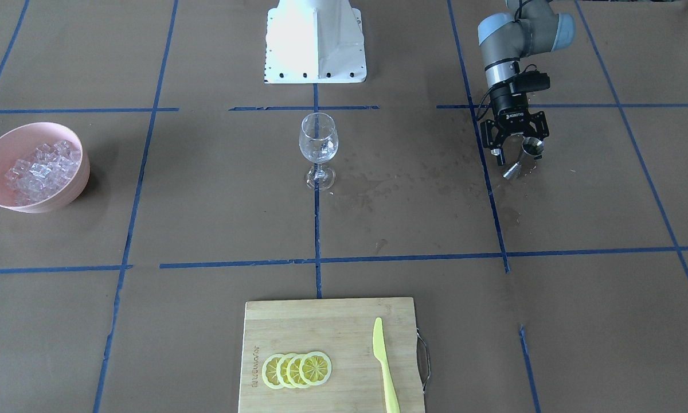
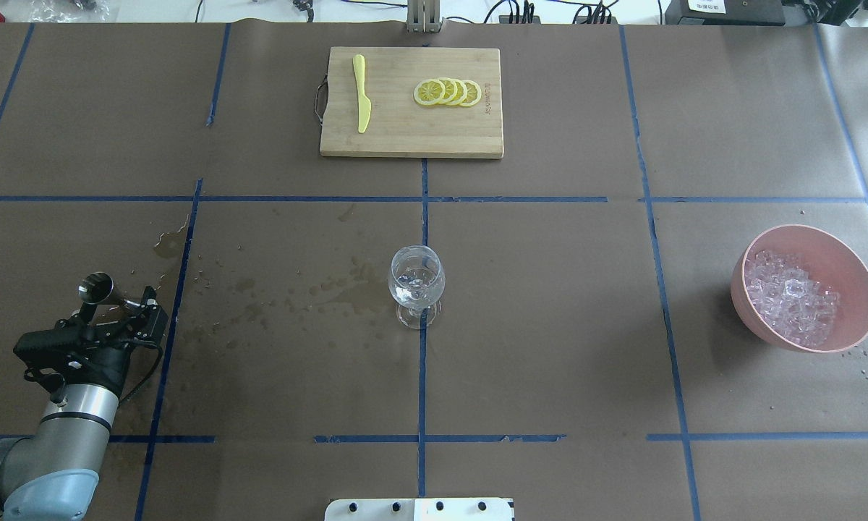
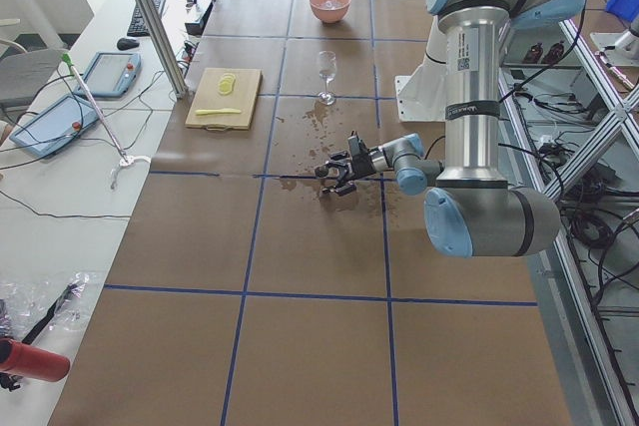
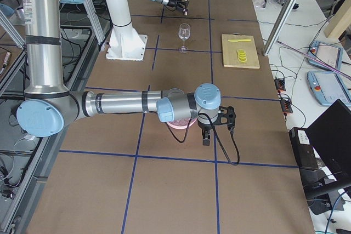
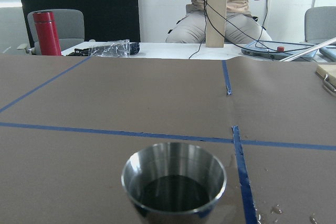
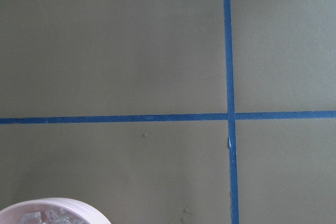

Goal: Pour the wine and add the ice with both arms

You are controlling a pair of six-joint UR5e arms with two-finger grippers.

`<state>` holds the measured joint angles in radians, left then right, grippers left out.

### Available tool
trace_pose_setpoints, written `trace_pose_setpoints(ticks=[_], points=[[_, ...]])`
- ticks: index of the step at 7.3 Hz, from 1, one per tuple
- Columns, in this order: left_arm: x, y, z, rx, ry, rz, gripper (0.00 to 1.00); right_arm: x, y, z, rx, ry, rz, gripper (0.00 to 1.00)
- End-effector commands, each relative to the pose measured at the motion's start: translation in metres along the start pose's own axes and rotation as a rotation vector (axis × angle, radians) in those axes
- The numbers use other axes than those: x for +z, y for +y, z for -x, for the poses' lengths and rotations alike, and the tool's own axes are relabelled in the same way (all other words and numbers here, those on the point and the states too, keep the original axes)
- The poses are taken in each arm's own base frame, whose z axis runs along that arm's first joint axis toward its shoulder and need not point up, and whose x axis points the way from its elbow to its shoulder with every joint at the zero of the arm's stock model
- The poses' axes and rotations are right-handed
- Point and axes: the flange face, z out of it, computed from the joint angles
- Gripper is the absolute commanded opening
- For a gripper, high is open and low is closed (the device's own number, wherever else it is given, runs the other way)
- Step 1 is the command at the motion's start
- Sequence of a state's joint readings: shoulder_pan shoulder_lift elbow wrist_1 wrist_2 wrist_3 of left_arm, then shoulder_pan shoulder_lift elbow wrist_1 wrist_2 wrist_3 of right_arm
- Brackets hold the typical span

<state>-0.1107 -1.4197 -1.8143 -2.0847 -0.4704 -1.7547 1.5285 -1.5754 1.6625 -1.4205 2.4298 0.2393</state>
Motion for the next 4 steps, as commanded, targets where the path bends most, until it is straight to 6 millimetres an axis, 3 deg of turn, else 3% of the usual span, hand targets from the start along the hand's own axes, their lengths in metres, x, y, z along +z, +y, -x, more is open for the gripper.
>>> trace_pose_setpoints(ticks=[1,4], points=[[0.0040,0.0027,0.0041,0.008,-0.007,-0.008,0.82,0.0006,0.0001,-0.0002,0.000,0.000,0.001,1.00],[0.0090,0.0121,0.0071,-0.014,-0.015,-0.010,0.57,0.0002,0.0000,0.0014,-0.003,0.000,0.000,1.00]])
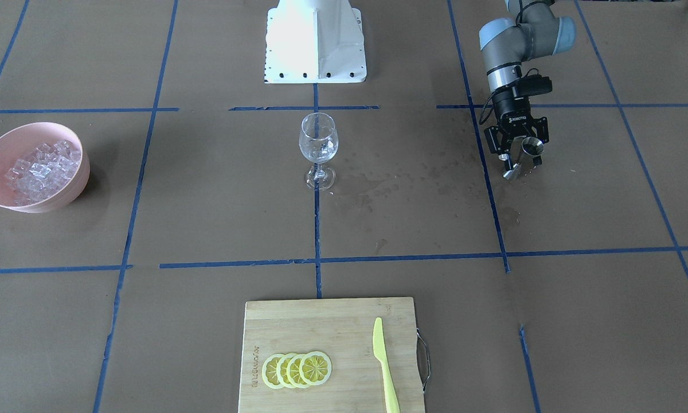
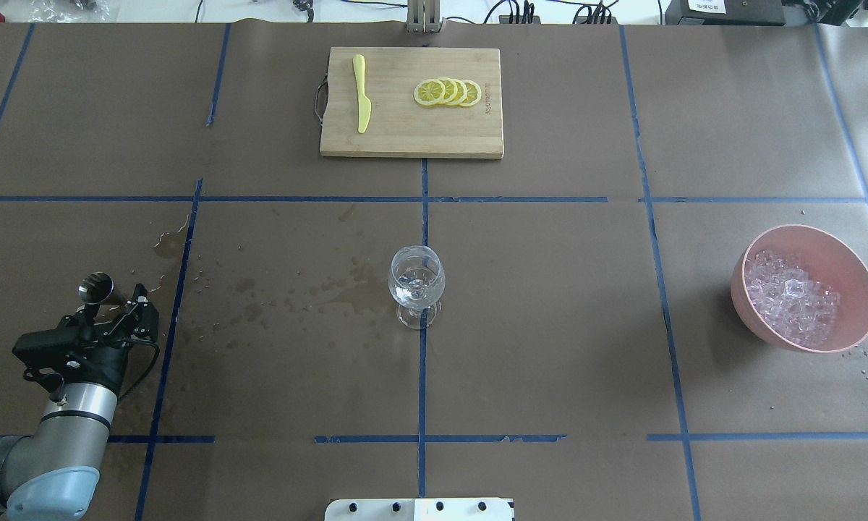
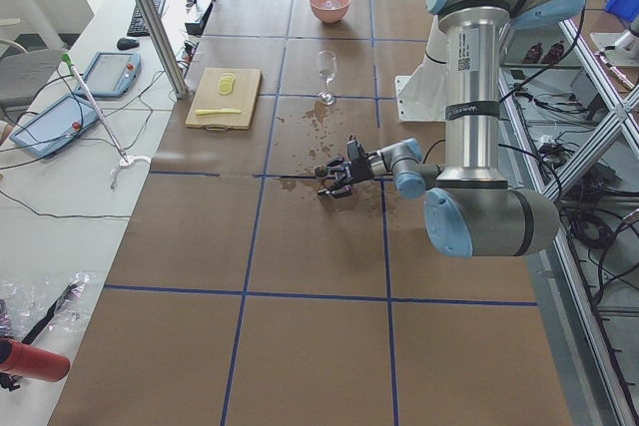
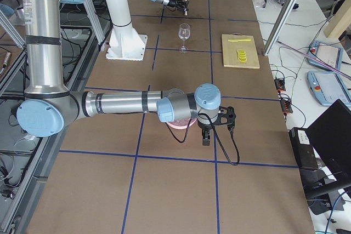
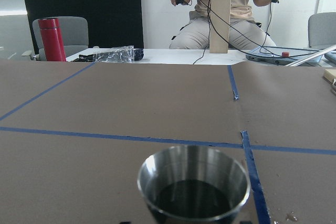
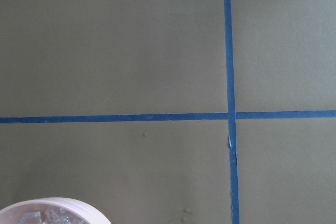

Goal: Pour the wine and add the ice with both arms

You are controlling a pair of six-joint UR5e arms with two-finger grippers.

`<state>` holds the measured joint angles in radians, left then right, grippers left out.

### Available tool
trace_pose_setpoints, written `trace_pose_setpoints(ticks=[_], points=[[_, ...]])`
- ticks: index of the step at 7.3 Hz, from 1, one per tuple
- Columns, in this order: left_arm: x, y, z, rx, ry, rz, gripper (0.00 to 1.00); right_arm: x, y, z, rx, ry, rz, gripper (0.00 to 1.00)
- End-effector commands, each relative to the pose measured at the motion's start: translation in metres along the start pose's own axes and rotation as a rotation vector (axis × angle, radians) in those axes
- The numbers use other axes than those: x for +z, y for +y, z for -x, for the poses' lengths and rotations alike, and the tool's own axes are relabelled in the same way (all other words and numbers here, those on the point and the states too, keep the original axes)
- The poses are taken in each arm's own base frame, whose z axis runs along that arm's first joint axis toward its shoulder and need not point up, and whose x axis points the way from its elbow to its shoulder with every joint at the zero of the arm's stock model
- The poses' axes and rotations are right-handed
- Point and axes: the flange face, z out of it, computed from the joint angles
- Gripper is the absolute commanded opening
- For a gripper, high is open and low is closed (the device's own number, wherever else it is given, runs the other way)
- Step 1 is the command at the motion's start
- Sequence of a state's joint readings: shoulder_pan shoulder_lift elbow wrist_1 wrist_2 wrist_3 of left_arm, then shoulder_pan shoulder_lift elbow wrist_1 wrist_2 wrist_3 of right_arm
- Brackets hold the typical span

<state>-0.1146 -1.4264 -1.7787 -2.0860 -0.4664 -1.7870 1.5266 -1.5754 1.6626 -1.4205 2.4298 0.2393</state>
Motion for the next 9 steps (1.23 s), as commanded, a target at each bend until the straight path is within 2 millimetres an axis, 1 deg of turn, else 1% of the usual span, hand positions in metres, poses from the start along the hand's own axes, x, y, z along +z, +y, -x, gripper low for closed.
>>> trace_pose_setpoints(ticks=[1,2,3,4,5,7,8,9], points=[[0.001,0.002,-0.001,-0.008,0.000,0.000,0.44,-0.001,0.000,0.001,-0.001,-0.001,-0.002,1.00],[0.001,0.002,-0.001,-0.009,0.000,0.000,0.21,-0.001,0.000,0.001,-0.001,-0.001,-0.002,1.00],[0.002,0.002,0.000,-0.036,-0.002,-0.002,0.00,0.000,0.000,0.000,0.000,0.000,0.000,1.00],[0.002,-0.003,-0.002,-0.051,-0.001,-0.004,0.00,0.000,-0.001,0.001,0.000,0.000,-0.001,1.00],[-0.007,-0.019,-0.011,-0.085,0.015,0.000,0.00,0.000,-0.001,0.001,-0.001,-0.001,-0.002,1.00],[-0.011,-0.041,-0.017,-0.105,0.023,-0.009,0.00,-0.007,-0.001,0.009,0.028,-0.005,-0.014,1.00],[-0.009,-0.055,-0.021,-0.093,0.020,-0.020,0.00,-0.013,0.001,0.031,0.047,-0.013,-0.026,1.00],[-0.014,-0.073,-0.030,-0.079,0.032,-0.026,0.00,-0.016,0.007,0.054,0.066,-0.019,-0.029,1.00]])
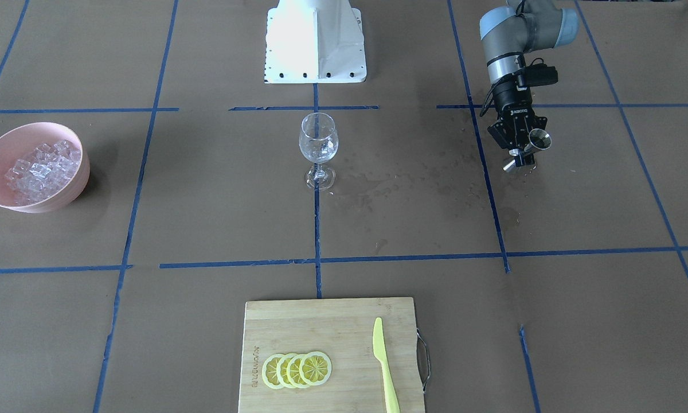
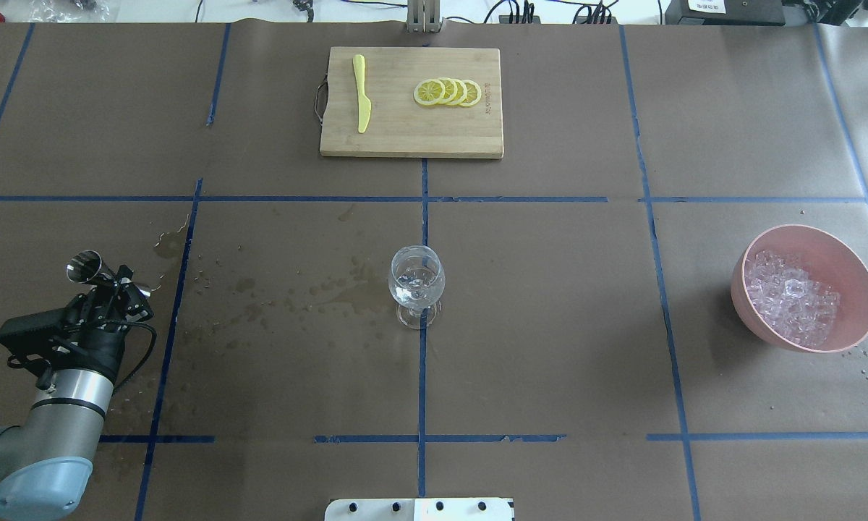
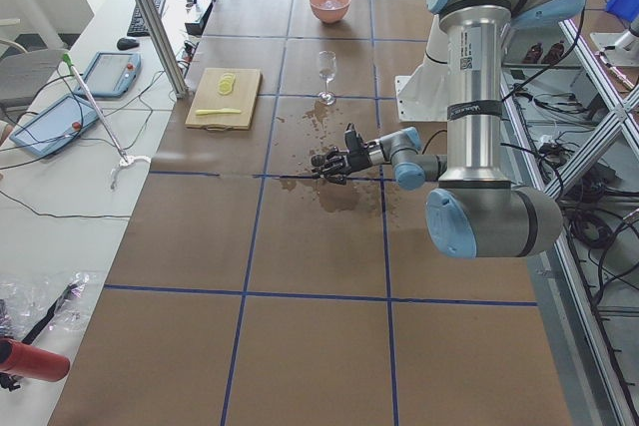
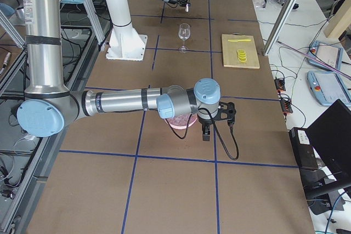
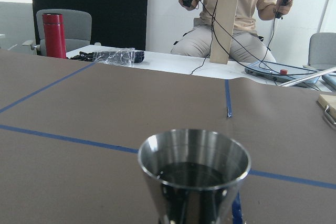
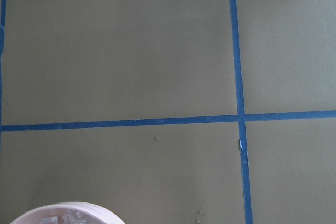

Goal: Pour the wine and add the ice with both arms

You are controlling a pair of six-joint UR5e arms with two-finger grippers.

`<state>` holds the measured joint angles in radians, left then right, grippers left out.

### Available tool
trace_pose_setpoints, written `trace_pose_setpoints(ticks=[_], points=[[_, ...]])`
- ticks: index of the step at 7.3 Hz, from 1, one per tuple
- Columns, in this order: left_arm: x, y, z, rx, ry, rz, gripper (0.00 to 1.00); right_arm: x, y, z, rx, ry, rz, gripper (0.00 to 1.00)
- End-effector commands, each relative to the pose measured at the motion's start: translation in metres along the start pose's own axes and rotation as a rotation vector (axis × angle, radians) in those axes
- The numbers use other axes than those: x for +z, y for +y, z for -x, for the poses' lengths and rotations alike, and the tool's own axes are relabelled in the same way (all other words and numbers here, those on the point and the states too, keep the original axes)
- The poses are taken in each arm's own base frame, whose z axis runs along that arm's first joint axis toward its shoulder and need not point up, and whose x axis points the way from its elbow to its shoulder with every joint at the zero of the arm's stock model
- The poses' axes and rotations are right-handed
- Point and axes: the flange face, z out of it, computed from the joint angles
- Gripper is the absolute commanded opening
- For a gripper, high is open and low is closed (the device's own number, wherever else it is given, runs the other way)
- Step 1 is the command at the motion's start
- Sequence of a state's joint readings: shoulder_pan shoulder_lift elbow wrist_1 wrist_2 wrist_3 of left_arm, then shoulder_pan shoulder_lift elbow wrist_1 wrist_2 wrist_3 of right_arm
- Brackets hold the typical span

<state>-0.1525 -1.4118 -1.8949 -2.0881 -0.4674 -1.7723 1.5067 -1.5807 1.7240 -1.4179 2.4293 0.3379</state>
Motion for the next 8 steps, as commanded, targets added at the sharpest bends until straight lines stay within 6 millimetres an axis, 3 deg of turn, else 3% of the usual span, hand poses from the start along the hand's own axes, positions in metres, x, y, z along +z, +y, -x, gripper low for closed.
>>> trace_pose_setpoints(ticks=[1,3,4,6,7,8], points=[[-0.002,-0.035,-0.015,0.056,0.008,-0.022,0.00,-0.002,0.009,0.045,0.032,-0.012,-0.002,1.00],[-0.006,-0.076,-0.034,0.097,0.023,-0.044,0.00,0.014,0.023,0.109,0.068,0.017,-0.004,1.00],[-0.007,-0.085,-0.042,0.117,0.029,-0.052,0.00,0.023,0.028,0.128,0.079,-0.001,-0.008,1.00],[-0.018,-0.132,-0.090,0.080,0.093,-0.080,0.00,0.056,0.044,0.170,0.098,-0.016,-0.030,1.00],[-0.018,-0.137,-0.096,0.084,0.101,-0.071,0.00,0.069,0.051,0.184,0.111,-0.021,-0.034,1.00],[-0.016,-0.150,-0.116,0.090,0.121,-0.061,0.00,0.078,0.062,0.184,0.104,-0.019,-0.036,1.00]])
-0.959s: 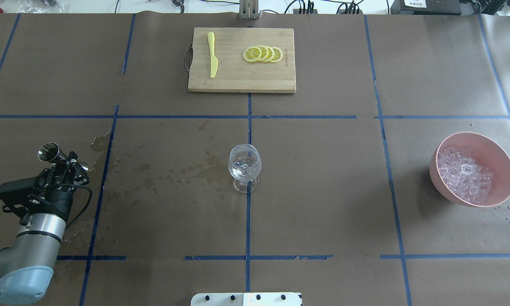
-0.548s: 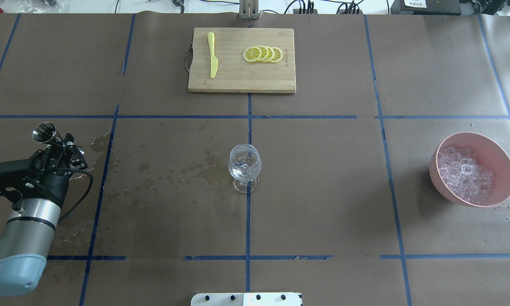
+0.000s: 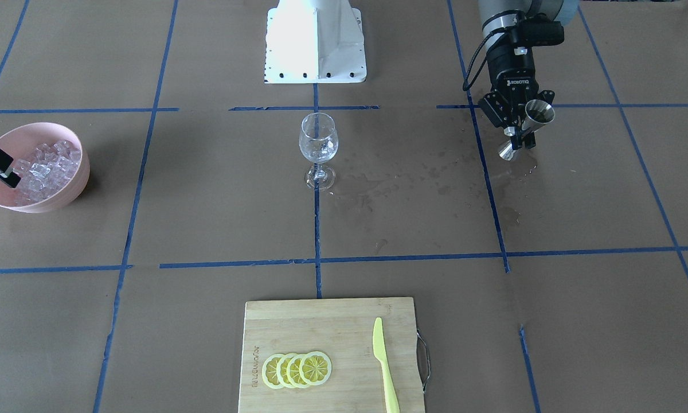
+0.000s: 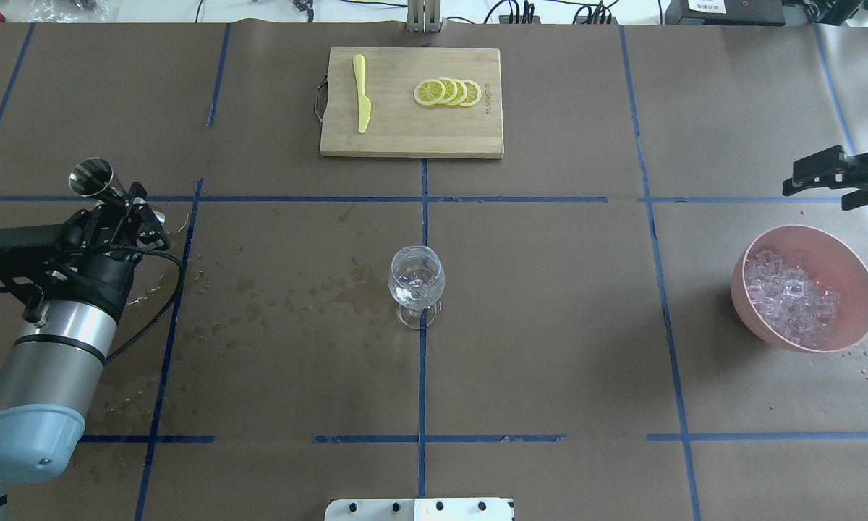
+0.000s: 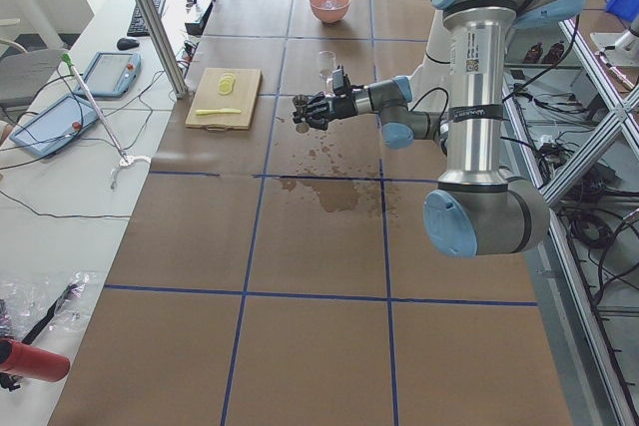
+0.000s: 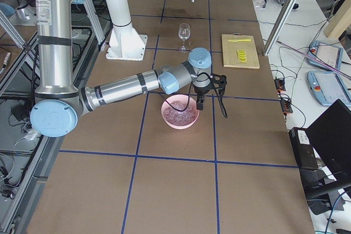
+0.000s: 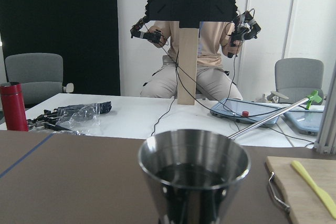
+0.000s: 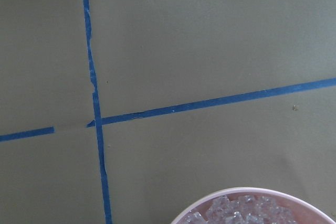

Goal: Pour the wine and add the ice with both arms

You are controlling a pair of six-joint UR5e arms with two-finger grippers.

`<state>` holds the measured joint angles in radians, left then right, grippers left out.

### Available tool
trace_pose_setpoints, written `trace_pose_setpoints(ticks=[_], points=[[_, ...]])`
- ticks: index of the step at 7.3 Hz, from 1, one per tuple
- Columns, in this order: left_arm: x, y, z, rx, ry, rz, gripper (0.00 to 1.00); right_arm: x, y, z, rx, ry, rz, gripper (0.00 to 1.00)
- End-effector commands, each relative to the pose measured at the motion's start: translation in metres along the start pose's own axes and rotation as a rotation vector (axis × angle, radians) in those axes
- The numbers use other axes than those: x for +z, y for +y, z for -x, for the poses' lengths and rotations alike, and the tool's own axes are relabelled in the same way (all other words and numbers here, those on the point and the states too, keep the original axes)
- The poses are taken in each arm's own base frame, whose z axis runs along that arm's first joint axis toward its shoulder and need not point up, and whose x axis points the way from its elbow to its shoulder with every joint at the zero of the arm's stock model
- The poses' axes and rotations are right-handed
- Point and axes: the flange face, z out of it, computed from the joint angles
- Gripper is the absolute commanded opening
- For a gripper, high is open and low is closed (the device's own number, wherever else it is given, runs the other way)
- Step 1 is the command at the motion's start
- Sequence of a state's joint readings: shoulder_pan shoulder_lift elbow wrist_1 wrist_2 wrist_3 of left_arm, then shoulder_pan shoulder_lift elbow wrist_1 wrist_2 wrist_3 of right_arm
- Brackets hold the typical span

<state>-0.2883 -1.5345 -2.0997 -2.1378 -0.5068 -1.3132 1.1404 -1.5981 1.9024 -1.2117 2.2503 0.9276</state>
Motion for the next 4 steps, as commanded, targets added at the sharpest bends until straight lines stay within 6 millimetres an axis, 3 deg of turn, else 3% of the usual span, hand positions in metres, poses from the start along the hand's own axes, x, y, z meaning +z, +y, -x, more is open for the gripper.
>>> trace_pose_setpoints(ticks=[1,4], points=[[0.001,-0.030,-0.039,0.043,0.057,0.013,0.00,0.022,0.026,0.012,0.004,0.012,-0.024,1.00],[-0.019,-0.068,-0.071,0.166,0.128,-0.010,0.00,0.023,0.058,0.019,0.020,0.024,-0.012,1.00]])
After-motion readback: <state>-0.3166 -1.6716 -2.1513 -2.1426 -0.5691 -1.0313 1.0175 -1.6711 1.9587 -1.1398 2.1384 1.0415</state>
